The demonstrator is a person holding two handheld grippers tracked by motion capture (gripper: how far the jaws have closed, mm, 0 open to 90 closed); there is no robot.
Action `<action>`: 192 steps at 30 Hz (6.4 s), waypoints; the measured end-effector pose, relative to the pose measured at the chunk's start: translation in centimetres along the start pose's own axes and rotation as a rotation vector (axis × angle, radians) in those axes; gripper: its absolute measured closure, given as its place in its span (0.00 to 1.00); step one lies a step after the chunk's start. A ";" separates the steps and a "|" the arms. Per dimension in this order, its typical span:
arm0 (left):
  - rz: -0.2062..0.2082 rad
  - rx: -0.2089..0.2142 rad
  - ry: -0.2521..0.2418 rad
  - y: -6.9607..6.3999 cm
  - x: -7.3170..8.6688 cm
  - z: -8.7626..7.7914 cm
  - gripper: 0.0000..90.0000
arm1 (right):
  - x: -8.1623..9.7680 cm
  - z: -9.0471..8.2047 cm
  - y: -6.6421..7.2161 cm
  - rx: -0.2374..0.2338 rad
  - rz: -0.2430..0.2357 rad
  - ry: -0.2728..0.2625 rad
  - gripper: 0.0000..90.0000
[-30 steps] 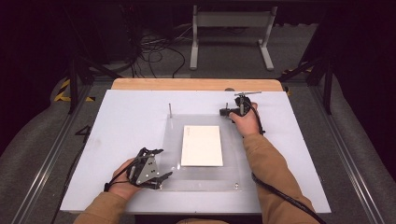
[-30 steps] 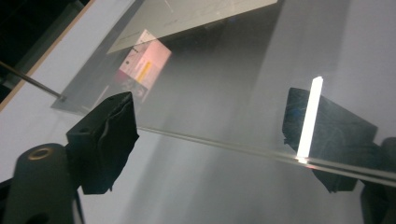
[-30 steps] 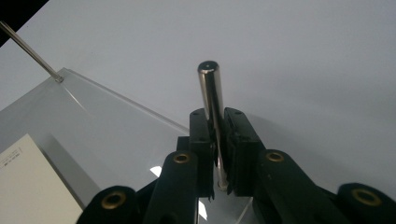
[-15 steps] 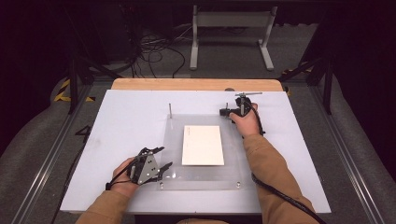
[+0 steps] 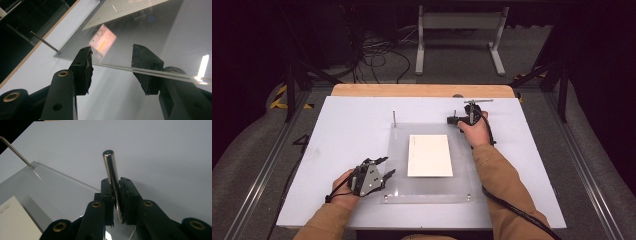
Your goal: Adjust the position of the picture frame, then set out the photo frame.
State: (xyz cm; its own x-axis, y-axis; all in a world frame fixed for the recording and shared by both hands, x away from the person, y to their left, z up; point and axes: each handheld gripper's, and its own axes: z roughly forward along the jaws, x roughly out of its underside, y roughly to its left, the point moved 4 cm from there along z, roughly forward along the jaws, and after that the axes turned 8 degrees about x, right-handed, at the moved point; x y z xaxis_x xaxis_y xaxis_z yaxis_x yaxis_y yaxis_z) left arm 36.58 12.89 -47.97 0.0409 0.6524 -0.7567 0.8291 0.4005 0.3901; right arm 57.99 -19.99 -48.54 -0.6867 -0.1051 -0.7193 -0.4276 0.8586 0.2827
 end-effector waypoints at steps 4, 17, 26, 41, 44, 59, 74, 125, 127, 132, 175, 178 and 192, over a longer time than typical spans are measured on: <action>-0.016 0.000 -0.003 0.0 0.0 0.0 0.56 | -0.1 0.0 0.1 0.007 -0.004 0.009 0.90; -0.005 0.002 0.016 -0.2 -0.6 -0.1 0.55 | 0.0 -0.2 0.0 0.003 0.034 0.004 0.89; 0.020 0.011 0.008 -0.6 -1.3 -0.1 0.53 | -0.2 -0.2 0.3 0.041 0.079 0.020 0.88; 0.108 0.019 -0.027 -1.5 -2.4 0.3 0.61 | 0.0 -0.2 0.2 0.033 0.088 0.004 0.87; 0.097 0.020 -0.026 -1.4 -2.3 0.3 0.61 | 0.3 -0.7 -0.1 0.014 0.056 -0.018 0.86; 0.038 0.016 -0.036 -0.4 -2.2 0.0 0.61 | 2.5 -8.7 -0.8 -0.077 -0.110 -0.162 0.61; 0.014 0.010 -0.039 0.1 -2.3 -0.2 0.61 | 6.5 -16.6 1.9 -0.099 -0.468 -0.241 0.47; -0.096 0.036 -0.119 2.1 -3.2 -0.6 0.63 | 9.7 -14.8 8.5 -0.068 -0.953 -0.397 0.68; -0.107 0.040 -0.124 2.3 -3.4 -0.7 0.63 | 9.3 -15.0 8.7 -0.051 -0.953 -0.408 0.70; -0.095 0.026 -0.117 2.3 -3.8 -0.7 0.66 | 9.0 -15.0 8.6 -0.063 -0.923 -0.422 0.71; -0.035 0.048 -0.188 5.2 -10.2 -4.8 0.70 | 4.0 -21.1 11.0 0.006 -0.971 -0.436 0.77; -0.051 0.075 -0.180 5.3 -10.9 -5.2 0.70 | 3.7 -21.8 11.2 0.002 -0.962 -0.418 0.77; -0.108 0.198 -0.153 4.8 -12.7 -5.9 0.70 | 3.5 -24.2 11.8 -0.052 -0.904 -0.294 0.79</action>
State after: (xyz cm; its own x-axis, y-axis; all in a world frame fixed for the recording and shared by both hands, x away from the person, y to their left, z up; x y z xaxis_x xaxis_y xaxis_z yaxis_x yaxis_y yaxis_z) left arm 36.75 10.30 -33.42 0.0173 0.5017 -0.8649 0.9256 0.3190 0.2036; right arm 36.30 -22.39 -32.38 0.0895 -0.5821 -0.8082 -0.7546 0.4900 -0.4364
